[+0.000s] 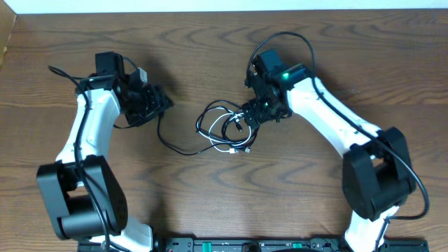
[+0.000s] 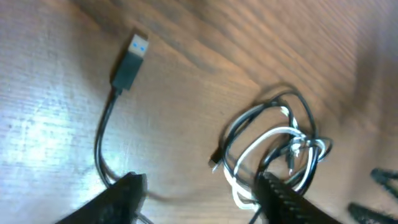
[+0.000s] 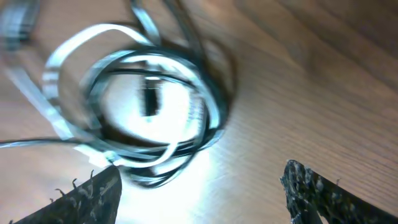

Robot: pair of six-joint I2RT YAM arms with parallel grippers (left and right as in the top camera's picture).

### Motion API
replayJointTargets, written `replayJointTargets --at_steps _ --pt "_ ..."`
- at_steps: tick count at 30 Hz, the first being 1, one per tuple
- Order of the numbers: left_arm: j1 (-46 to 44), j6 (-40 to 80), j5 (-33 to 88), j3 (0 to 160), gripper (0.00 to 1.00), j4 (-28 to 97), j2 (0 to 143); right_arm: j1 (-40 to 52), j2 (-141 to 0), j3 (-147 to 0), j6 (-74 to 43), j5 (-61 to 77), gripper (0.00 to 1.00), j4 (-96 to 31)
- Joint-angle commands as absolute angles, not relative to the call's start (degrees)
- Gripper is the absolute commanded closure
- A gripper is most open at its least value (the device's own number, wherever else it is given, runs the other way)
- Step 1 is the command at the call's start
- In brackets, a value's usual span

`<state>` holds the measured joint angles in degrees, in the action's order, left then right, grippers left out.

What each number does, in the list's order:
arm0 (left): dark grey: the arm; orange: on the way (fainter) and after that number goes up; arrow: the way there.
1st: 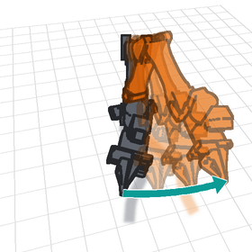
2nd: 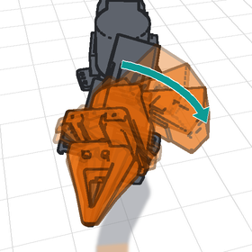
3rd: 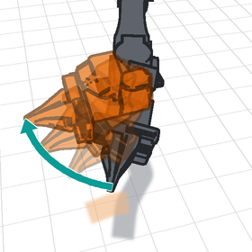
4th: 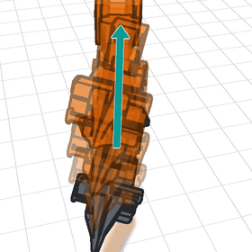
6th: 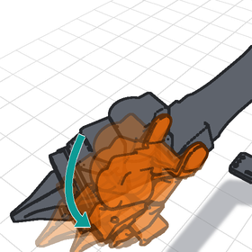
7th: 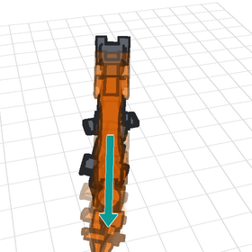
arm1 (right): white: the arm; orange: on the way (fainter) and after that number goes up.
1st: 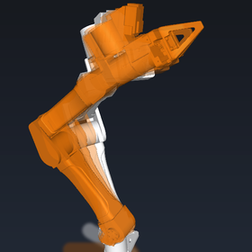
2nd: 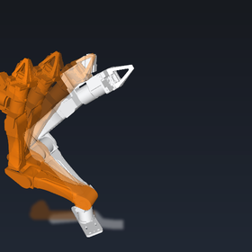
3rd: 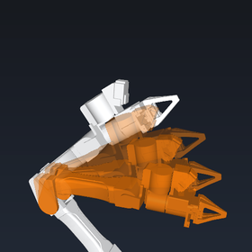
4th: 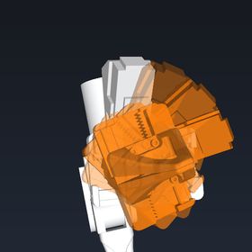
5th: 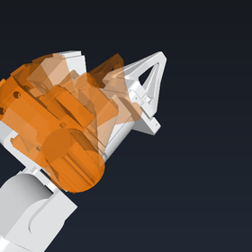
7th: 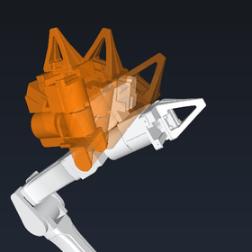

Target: Untangle cables

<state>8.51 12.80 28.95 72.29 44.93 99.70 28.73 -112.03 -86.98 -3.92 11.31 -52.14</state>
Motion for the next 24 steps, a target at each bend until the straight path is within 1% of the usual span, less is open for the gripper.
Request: replayJointTargets --at_steps 1,2,4,6,7,8,11,13,16,17,21,24 --pt "7.62 14.22 29.61 72.2 0.59 48.62 100.75 28.64 -111.7 -87.66 -1.83 18.59 0.21 -52.58" --pt "7.07 14.22 29.61 72.2 0.61 50.0 100.97 28.64 -111.72 -87.46 -1.78 18.52 0.22 -52.58" --pt "5.74 14.22 29.63 72.2 0.61 51.7 101.16 28.47 -111.72 -87.35 -1.45 18.35 0.23 -52.56" --pt "3.66 14.24 30.11 72.16 0.61 52.21 101.19 28.14 -111.72 -87.35 0.05 18.39 0.28 -52.45" --pt "2.68 14.24 30.48 72.16 0.64 52.18 101.19 28.03 -111.72 -87.33 0.78 18.37 0.32 -52.36" --pt "1.43 14.35 30.68 72.16 0.68 51.96 101.23 28.05 -111.72 -87.31 0.97 18.37 0.37 -52.25" --pt "-2.28 17.04 30.65 72.16 0.68 50.81 101.41 28.05 -112.09 -87.22 0.93 18.41 0.53 -51.79" --pt "-4.82 19.92 30.06 72.16 0.68 49.87 101.82 28.05 -113.06 -87.2 0.95 18.39 0.67 -51.4" --pt "-7.94 24.86 27.16 72.14 0.68 49.65 102.74 28.05 -115.0 -87.2 0.97 21.19 0.92 -50.61" --pt "-9.13 25.78 26.17 72.12 0.68 49.63 103.22 28.08 -116.01 -87.2 0.99 23.57 0.95 -50.02" --pt "-12.03 25.85 25.87 72.1 0.68 49.25 104.84 28.21 -119.61 -87.2 0.93 26.11 0.93 -47.97" --pt "-13.85 25.82 25.85 72.1 0.68 48.16 106.5 28.18 -122.56 -87.2 0.64 26.02 0.93 -47.53"
